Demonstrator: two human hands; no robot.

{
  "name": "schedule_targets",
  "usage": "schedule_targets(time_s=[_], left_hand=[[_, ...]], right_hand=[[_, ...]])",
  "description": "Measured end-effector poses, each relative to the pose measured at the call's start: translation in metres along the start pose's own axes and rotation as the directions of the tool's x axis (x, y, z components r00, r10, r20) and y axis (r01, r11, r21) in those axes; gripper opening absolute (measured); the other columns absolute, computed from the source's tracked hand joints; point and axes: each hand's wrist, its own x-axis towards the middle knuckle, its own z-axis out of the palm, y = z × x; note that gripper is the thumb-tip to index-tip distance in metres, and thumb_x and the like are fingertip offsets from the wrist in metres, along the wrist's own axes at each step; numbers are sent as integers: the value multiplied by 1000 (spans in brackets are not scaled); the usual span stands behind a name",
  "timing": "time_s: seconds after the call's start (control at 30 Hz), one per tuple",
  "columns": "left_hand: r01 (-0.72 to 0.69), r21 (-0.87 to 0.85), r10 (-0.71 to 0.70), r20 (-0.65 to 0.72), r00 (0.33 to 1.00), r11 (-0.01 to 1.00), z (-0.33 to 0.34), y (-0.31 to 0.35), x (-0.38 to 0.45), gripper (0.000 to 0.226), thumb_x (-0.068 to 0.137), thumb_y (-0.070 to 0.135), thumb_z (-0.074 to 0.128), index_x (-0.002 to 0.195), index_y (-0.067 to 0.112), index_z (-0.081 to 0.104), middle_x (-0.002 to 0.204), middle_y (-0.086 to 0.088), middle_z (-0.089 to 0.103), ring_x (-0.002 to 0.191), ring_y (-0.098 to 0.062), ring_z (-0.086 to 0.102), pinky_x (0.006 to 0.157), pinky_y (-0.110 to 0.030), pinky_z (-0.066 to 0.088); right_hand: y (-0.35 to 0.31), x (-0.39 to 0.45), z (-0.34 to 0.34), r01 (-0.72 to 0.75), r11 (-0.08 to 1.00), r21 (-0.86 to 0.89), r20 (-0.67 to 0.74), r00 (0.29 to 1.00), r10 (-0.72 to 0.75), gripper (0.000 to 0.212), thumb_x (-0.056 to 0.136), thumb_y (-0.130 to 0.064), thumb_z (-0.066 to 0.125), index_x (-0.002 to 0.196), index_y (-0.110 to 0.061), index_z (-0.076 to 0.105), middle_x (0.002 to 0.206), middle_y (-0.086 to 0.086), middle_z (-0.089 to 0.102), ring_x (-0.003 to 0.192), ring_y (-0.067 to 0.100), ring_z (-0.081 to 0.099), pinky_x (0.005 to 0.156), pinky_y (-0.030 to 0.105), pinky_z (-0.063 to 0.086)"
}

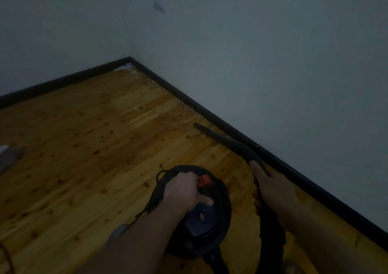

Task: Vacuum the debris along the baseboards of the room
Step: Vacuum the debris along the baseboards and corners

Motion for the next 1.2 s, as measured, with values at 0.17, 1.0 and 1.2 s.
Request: schedule_targets(time_s=[0.17,1.0,1.2], left_hand=[[14,-7,-14,21,1000,1000,0,9,3,59,67,68,84,80,20,53,77,2,60,70,-18,58,54,-34,41],[-6,3,6,2,1000,1000,36,55,-43,60,68,70,83,89,20,56,81,1,63,70,-17,61,53,-33,47],[-3,-13,3,-13,1000,1000,35,55,-40,61,68,69,84,95,23,55,87,4,61,78,-17,61,59,-33,50]], right_hand=[[-10,-7,-14,44,991,-129,72,997,-34,50,101,-54,53,82,-9,54,52,7,53,44,22,51,51,36,49],[42,-85,-73,64,970,-236,37,998,-56,50,101,-56,50,86,-8,54,47,2,47,36,17,44,41,25,40],[42,-75,-78,61,975,-212,-8,998,-64,51,100,-57,52,83,-8,53,48,3,50,36,17,47,43,28,44]])
